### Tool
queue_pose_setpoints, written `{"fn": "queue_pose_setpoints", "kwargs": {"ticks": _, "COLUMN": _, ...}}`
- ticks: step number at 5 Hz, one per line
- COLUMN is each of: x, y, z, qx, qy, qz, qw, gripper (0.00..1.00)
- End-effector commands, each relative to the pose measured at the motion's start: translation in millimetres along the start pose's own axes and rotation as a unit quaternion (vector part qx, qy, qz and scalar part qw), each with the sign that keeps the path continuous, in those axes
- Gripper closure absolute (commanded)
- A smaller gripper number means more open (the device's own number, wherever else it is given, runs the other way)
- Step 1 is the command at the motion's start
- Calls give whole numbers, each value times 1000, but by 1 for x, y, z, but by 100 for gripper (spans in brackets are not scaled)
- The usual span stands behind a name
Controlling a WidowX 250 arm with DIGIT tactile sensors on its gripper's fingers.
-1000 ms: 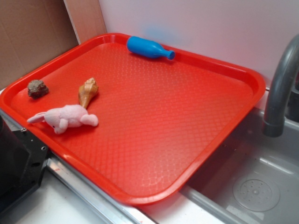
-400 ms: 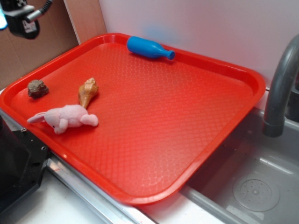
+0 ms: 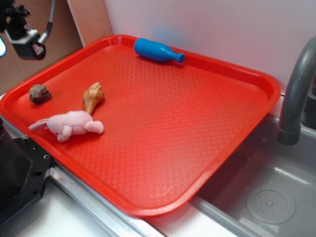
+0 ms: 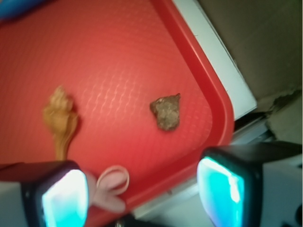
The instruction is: Grab the rock.
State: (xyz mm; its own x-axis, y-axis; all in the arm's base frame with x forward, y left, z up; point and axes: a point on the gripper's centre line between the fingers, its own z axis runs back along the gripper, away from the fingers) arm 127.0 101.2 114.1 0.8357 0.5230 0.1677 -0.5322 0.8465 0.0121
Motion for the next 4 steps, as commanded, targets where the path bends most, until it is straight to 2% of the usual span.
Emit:
{"fn": "queue_pose_setpoints", "kwargs": {"ticks": 1, "x": 28, "y": 21, "z": -49, "qx": 6, "qy": 25, "qz": 44, "qw": 999, "gripper": 0}}
{"fn": "queue_pose_setpoints", "kwargs": {"ticks": 4, "x": 27, "y": -1, "z": -101, "qx": 6, "qy": 83, "qz": 11, "qw": 996, "gripper": 0}}
